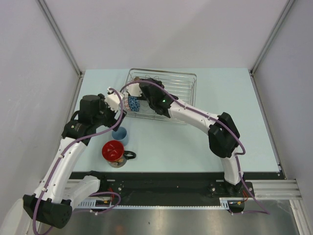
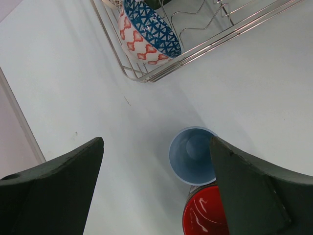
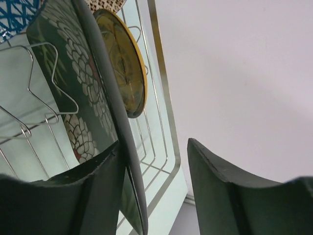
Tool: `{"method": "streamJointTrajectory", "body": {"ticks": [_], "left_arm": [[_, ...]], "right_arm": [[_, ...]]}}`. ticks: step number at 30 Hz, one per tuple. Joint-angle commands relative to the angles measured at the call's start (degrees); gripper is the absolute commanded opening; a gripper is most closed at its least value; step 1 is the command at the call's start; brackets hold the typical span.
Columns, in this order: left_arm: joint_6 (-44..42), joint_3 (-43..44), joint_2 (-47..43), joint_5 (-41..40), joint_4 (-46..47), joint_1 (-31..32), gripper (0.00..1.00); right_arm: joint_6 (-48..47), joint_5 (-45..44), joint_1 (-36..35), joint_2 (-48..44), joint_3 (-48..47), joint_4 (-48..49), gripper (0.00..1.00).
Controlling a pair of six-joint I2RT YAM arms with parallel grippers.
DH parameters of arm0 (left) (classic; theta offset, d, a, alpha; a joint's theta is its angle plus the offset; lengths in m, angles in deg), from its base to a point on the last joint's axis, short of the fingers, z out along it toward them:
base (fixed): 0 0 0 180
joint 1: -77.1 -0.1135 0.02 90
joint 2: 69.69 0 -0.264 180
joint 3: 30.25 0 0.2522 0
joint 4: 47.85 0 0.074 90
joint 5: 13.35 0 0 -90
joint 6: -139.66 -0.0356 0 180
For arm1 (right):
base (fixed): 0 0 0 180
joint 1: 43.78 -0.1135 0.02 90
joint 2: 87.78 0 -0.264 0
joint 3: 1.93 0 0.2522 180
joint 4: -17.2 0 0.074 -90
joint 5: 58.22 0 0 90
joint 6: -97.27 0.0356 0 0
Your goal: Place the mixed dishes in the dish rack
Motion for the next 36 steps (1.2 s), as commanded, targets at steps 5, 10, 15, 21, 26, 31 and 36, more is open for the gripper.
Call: {"method": "streamJointTrajectory", "body": {"ticks": [5, 10, 15, 21, 26, 31, 36], "left_arm": [[1.01, 1.24, -0.89, 0.29, 1.1, -0.66, 0.95], [0.84, 1.51, -1.07, 0.2, 1.01, -0.66, 0.95], [1.19, 1.68, -0.8, 0.2, 1.1, -0.66, 0.94], [0.66, 1.42, -0.1, -0.33, 2.23, -0.66, 0.95], [0.84, 1.24, 2.27, -1.29, 5.3, -0.66, 0.95], [1.45, 1.33, 8.59, -3.92, 9.79, -0.92, 0.95], [3.64, 3.0, 17.2, -5.78, 15.94, -5.38, 0.94]], "right_arm": [[1.0, -4.21, -1.07, -1.13, -0.69, 6.35, 0.64], [5.47, -6.84, -2.03, -4.99, -0.51, 3.9, 0.72], [10.58, -8.08, -2.82, -11.31, 1.86, 0.03, 0.74], [17.61, -9.49, -4.23, -19.75, 10.03, -0.42, 0.77], [25.5, -10.45, -3.45, -25.55, 14.34, -1.82, 0.77], [40.44, -7.12, 4.28, -27.94, 17.86, -7.0, 0.77], [48.37, -4.21, 10.88, -23.73, 17.95, -10.35, 0.76]]}}
